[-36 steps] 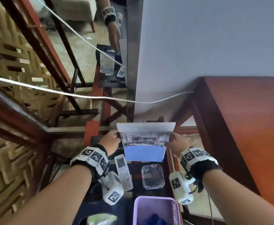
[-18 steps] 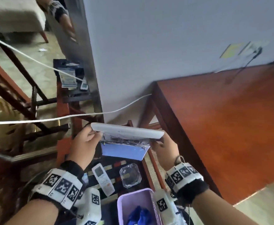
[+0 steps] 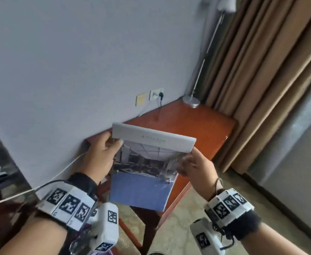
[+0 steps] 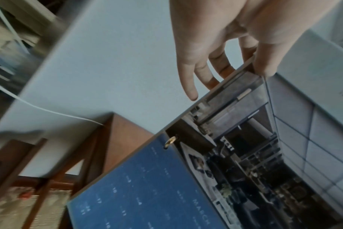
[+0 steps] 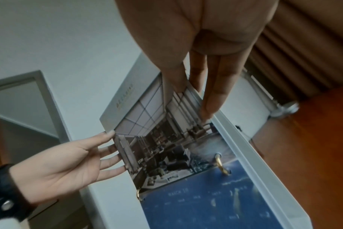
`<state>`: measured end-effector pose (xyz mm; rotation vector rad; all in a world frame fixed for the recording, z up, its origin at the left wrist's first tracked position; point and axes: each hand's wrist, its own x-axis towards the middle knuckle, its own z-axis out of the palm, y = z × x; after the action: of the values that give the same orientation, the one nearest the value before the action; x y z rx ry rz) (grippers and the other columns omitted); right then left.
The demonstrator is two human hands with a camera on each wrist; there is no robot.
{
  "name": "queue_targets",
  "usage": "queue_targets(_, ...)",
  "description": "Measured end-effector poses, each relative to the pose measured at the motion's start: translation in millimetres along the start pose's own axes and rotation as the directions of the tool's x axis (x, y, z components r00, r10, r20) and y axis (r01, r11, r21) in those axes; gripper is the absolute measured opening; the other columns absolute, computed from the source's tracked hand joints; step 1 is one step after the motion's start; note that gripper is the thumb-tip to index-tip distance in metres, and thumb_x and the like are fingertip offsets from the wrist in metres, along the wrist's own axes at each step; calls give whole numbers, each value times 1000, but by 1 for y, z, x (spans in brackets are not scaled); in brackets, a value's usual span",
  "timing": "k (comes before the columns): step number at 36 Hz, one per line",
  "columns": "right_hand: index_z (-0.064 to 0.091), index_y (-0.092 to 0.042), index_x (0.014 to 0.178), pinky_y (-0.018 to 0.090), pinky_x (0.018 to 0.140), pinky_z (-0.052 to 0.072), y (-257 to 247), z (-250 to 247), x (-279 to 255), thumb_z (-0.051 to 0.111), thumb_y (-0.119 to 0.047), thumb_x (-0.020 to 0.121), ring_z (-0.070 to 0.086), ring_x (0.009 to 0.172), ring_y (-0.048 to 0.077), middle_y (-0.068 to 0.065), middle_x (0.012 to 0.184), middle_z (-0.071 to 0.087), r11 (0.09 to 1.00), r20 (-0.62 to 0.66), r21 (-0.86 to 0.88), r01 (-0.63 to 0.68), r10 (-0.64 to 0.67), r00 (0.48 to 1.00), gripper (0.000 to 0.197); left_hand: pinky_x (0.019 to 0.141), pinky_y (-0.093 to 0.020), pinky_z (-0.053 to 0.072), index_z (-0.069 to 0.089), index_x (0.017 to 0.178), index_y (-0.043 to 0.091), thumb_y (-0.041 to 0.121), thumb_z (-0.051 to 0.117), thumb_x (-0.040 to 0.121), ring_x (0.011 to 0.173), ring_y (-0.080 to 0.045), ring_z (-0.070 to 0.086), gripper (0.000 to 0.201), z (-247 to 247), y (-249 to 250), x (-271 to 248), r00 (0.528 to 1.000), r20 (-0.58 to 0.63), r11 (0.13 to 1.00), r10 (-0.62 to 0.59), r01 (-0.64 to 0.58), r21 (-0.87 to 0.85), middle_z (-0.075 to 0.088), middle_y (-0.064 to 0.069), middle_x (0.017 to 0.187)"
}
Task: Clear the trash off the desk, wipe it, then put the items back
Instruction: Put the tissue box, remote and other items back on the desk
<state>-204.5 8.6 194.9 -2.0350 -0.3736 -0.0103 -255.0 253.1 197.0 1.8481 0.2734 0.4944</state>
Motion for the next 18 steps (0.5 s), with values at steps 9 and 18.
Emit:
queue_targets(9,59,-20,96,31,61,56,33,-189,-33,52,3,90,63,61,13,10,81,68,997,-152,-78,4,-16,988,25,68,-29,40,57,86,32,16,55,95,88,-20,55,19,160,108,-23,985,139,990,100,-85,-109,61,-11,97)
queue_targets(18,58,-17,98,32,59,59,75,-347,-58,53,-5,92,68,64,22,15,84,68,991,-268,-115,-73,40,963,14,62,-23,45,62,110,19,26,58,93,99,-22,62,19,308,176,-50,974,188,988,128,-108,-109,67,-3,107)
